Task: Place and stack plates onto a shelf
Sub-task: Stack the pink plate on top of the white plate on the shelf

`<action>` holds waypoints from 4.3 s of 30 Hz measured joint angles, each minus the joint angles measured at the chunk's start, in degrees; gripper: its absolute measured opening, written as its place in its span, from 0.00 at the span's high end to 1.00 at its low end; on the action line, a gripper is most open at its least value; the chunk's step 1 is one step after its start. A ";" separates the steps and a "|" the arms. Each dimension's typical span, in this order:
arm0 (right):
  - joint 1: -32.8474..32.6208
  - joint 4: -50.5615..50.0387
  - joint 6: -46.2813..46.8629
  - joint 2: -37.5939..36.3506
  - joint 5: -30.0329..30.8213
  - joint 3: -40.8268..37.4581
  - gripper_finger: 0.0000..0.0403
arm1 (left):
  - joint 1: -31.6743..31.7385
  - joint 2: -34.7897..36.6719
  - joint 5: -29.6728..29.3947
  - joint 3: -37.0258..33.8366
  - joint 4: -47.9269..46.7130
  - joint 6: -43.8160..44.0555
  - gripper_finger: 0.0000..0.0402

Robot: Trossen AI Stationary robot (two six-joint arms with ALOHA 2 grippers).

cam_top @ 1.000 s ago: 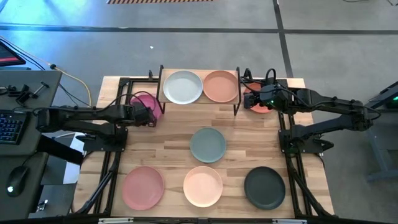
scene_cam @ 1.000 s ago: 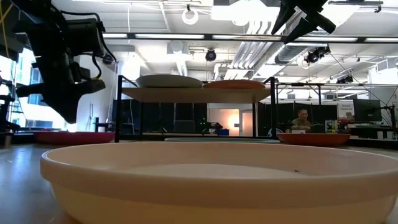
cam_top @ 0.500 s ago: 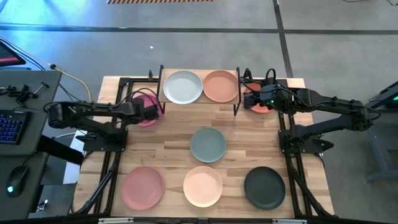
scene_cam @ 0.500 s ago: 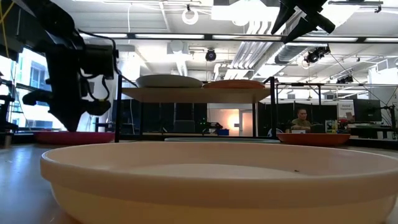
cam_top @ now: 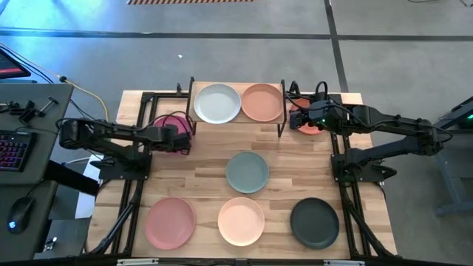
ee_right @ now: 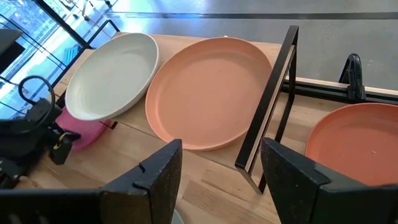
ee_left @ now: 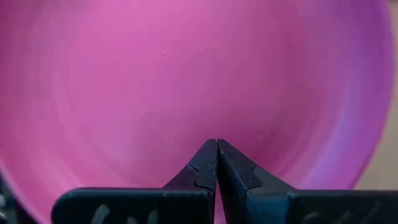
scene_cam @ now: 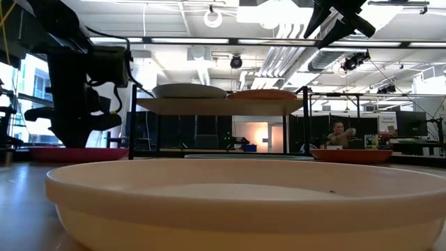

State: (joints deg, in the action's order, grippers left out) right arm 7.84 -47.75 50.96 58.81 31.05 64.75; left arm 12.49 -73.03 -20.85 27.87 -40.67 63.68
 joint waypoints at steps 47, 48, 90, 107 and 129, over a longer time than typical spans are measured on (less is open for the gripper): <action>0.04 0.42 -3.06 0.00 1.49 0.00 0.51 | -52.74 10.57 1.09 10.74 -22.49 63.09 0.67; 0.04 0.42 -3.26 0.00 1.50 0.00 0.51 | -52.51 10.57 1.09 10.21 -21.84 63.23 0.65; 0.04 2.16 -3.02 0.01 1.53 0.00 0.51 | -40.79 16.29 4.40 -3.70 -1.54 55.76 0.99; 0.04 2.14 -3.18 0.01 1.54 0.00 0.51 | -35.07 28.10 2.75 18.97 -15.33 35.72 1.00; 0.04 3.48 -3.03 0.02 1.51 0.00 0.51 | 27.39 1.22 22.92 45.37 -10.30 -28.36 1.00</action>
State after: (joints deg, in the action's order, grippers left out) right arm 7.88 -44.27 47.93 58.83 32.56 64.75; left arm 39.89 -71.81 2.07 73.23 -50.97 35.32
